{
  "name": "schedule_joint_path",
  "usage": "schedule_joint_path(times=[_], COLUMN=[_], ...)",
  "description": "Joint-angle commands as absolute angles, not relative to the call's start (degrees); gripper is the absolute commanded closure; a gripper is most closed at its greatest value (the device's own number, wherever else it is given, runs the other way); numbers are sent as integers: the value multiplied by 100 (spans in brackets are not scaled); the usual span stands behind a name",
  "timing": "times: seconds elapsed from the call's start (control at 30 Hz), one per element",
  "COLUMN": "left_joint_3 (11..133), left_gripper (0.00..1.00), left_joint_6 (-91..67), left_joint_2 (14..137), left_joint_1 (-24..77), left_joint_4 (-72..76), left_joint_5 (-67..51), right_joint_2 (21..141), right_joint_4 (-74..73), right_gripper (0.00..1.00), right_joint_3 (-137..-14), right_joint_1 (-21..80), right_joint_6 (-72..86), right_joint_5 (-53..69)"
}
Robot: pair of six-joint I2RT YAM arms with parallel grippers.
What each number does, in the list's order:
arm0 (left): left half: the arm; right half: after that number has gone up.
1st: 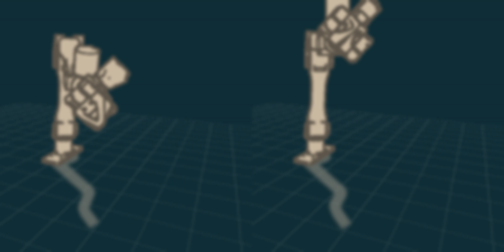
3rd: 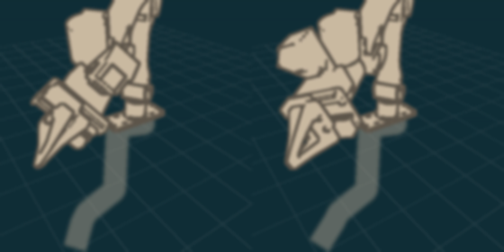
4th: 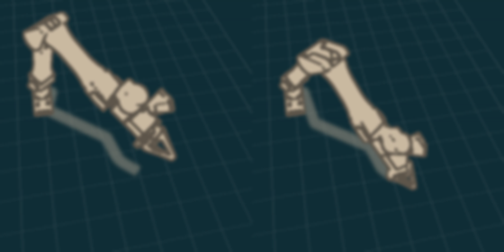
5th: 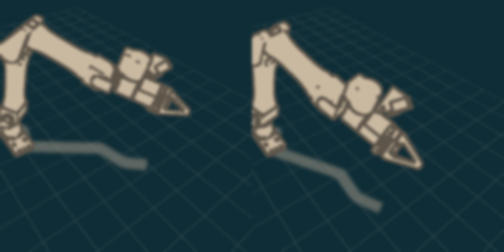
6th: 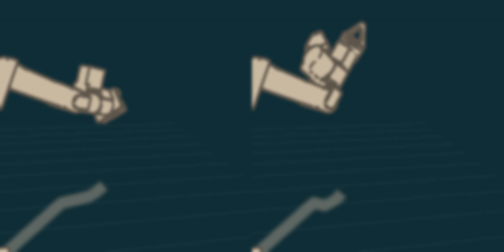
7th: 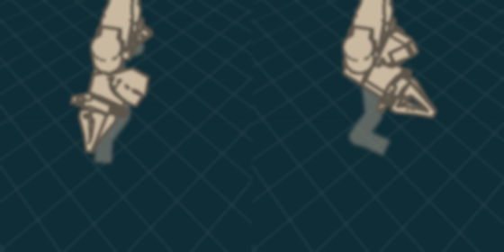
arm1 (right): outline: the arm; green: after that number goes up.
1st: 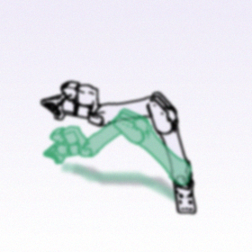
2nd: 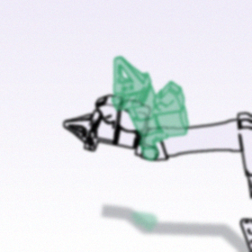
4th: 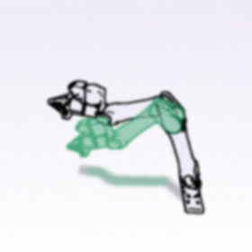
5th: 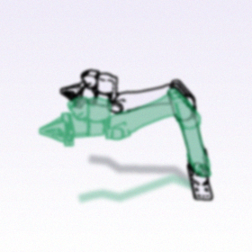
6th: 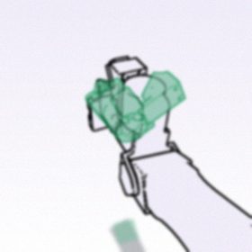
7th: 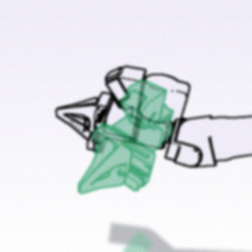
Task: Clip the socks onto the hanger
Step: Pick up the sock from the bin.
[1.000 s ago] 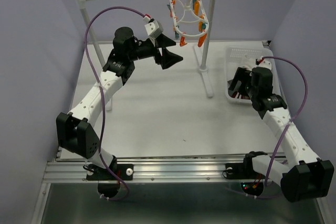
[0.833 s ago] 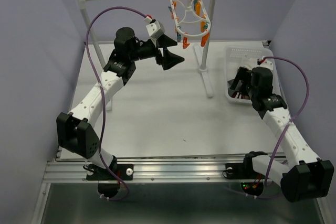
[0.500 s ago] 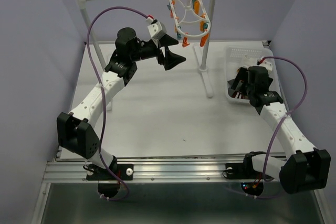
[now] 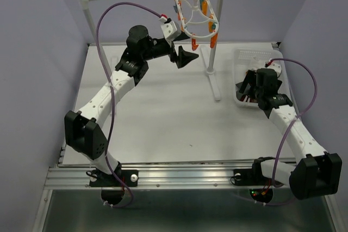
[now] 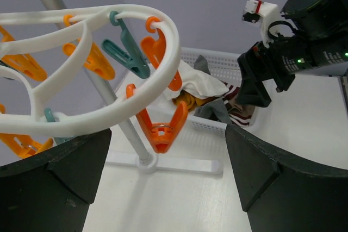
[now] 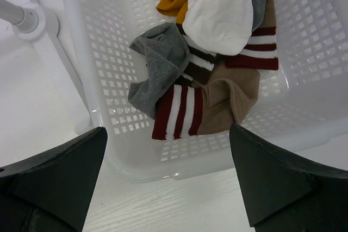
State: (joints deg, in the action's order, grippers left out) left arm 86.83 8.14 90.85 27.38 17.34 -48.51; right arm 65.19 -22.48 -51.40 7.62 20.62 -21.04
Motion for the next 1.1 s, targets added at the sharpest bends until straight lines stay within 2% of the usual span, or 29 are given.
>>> schedule_joint_path(times=[0.0,0.3,0.37,0.47,0.5,0.6,0.67,0.8,0.9,0.93,1.03,1.07], left_joint_3=[9245,8886,8684,8456,8420,8324,8253,8121,7998,7981,7902,7875], left_gripper=[1,1,1,1,1,1,1,1,1,1,1,1], left_joint_6=[1037,1037,967,932,932,905,853,817,800,774,747,695], left_joint_2=[9237,9027,8904,8754,8728,8614,8543,8429,8324,8306,8218,8192], left_joint_1=[2769,2769,2777,2786,2777,2786,2786,2795,2795,2795,2804,2795], left_joint_4=[1908,1959,2100,2171,2197,2223,2250,2268,2276,2285,2294,2311], left_joint_5=[-4474,-4685,-4728,-4834,-4843,-4834,-4799,-4834,-4773,-4755,-4711,-4720], right_joint_2=[6521,7109,7469,8067,8225,8805,9156,9527,9624,9607,9292,9160], right_joint_4=[-2153,-2188,-2197,-2171,-2136,-2101,-2100,-2057,-2048,-2039,-1969,-1951], right_gripper=[0,0,4,19,28,42,45,46,62,77,94,97], right_joint_3=[-5379,-5703,-5948,-6309,-6380,-6600,-6671,-6759,-6820,-6846,-6899,-6917], right_joint_1=[800,748,747,747,747,694,633,449,378,378,378,378], right_joint_6=[1925,2329,2399,2391,2399,2452,2505,2566,2558,2462,2277,2181], right_joint_5=[-2215,-2646,-2488,-2303,-2311,-2399,-2470,-2593,-2461,-2357,-2058,-2013])
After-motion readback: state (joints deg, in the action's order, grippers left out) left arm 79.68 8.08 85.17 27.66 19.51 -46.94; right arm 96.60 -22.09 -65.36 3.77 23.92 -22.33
